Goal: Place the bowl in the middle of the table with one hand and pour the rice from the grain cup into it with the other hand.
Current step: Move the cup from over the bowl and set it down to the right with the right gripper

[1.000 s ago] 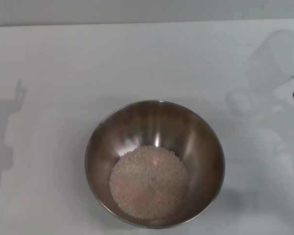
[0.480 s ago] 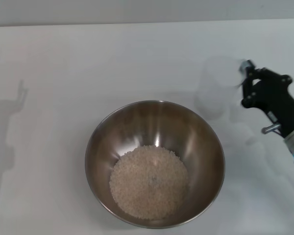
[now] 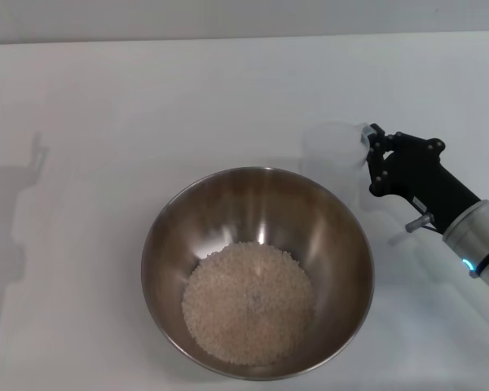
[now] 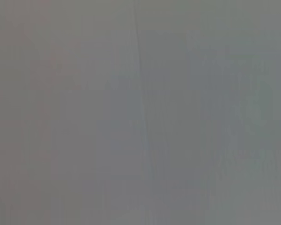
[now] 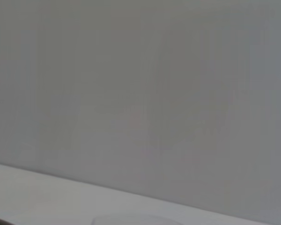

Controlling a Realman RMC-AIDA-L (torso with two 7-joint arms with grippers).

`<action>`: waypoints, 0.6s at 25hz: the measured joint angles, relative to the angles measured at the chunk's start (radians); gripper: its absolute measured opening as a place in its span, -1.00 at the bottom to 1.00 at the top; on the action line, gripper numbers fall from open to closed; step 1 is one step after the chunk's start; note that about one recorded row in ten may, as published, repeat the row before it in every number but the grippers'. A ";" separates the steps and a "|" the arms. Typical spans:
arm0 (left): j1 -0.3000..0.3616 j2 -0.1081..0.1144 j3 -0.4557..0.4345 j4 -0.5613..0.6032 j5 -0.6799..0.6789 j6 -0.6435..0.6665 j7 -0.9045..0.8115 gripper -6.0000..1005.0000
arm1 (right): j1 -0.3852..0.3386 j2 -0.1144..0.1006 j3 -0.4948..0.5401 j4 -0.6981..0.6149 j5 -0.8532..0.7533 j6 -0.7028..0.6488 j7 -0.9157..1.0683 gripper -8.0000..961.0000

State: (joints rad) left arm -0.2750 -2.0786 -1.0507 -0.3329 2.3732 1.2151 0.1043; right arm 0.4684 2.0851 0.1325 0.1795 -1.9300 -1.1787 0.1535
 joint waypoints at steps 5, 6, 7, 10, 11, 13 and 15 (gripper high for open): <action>-0.001 0.000 0.000 -0.001 0.001 0.000 0.000 0.65 | 0.012 0.000 -0.008 0.003 -0.008 0.025 0.000 -0.95; 0.000 0.000 0.000 -0.001 0.001 0.000 0.000 0.65 | 0.014 0.000 -0.010 0.003 -0.012 0.030 0.000 -0.95; 0.000 0.000 0.000 -0.001 0.001 0.000 0.000 0.65 | 0.016 0.000 -0.012 0.004 -0.018 0.036 0.000 -0.95; 0.000 0.000 0.000 -0.002 0.002 0.000 0.000 0.65 | 0.025 -0.001 -0.013 0.004 -0.049 0.062 0.000 -0.94; 0.000 0.000 0.000 -0.002 0.002 0.000 0.000 0.65 | 0.029 -0.001 -0.011 0.005 -0.060 0.077 0.000 -0.94; 0.000 0.000 0.001 -0.002 0.001 0.000 -0.001 0.65 | 0.034 0.001 -0.005 0.013 -0.068 0.106 0.000 -0.94; 0.000 0.000 0.001 -0.002 0.002 0.000 -0.004 0.65 | 0.034 0.002 -0.004 0.016 -0.068 0.111 0.000 -0.93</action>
State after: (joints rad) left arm -0.2751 -2.0785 -1.0495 -0.3345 2.3747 1.2154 0.1008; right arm 0.5025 2.0866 0.1285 0.1950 -1.9978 -1.0675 0.1536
